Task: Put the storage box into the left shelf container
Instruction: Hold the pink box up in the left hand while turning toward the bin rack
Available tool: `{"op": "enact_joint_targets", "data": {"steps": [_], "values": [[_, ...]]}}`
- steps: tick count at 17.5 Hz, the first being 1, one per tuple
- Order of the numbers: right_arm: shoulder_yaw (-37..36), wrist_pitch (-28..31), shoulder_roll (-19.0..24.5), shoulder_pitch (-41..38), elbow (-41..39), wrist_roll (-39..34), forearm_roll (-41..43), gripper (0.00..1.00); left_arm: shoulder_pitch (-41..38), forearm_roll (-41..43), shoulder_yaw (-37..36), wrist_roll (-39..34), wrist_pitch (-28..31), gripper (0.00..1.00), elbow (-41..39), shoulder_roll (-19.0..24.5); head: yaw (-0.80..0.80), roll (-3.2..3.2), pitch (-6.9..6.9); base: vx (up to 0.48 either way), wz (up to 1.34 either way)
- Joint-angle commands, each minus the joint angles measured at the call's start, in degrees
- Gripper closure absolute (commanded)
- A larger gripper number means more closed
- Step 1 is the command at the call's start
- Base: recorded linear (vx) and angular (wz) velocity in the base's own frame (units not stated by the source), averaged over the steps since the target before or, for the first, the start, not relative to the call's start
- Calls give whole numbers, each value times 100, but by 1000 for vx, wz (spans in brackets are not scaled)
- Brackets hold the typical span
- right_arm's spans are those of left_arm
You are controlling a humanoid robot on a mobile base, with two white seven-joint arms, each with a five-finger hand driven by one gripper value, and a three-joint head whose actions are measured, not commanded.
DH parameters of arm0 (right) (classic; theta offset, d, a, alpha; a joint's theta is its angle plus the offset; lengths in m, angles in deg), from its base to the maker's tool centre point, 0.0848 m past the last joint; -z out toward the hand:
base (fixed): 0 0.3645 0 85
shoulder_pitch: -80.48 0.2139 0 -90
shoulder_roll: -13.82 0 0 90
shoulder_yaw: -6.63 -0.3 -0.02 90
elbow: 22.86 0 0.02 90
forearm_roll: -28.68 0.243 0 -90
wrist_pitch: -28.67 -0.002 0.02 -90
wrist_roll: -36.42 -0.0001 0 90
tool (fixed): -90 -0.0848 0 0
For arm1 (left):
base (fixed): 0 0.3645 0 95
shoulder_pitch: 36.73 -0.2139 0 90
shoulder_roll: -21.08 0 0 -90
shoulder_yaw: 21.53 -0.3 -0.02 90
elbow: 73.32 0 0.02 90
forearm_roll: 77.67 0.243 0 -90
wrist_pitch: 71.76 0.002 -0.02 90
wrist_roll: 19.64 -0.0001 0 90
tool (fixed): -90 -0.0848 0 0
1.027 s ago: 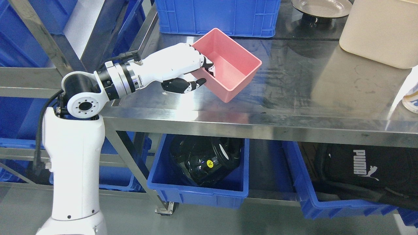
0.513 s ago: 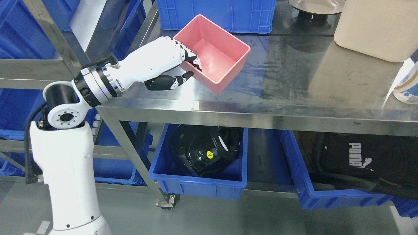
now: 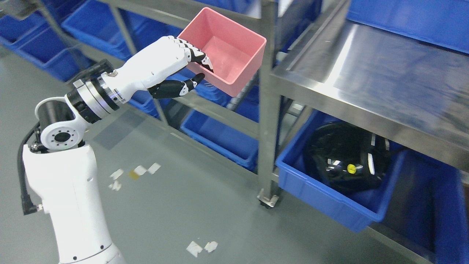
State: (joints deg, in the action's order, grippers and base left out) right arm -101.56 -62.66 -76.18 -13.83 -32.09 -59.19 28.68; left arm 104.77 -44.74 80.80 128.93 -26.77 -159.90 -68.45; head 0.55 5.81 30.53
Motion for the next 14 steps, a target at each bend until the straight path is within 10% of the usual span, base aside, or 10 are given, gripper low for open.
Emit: {"op": "enact_joint_targets", "data": {"steps": [1,14], "values": [[0,19,-100,1,0,-1971,-44,0,-18,-6,227,5,1,99,-78,53,0,0,0,-95,1232],[0,19,-100,1,0,-1971,-44,0,-61,-6,350,-4,1,99,-78,53,0,0,4,3,990]]}}
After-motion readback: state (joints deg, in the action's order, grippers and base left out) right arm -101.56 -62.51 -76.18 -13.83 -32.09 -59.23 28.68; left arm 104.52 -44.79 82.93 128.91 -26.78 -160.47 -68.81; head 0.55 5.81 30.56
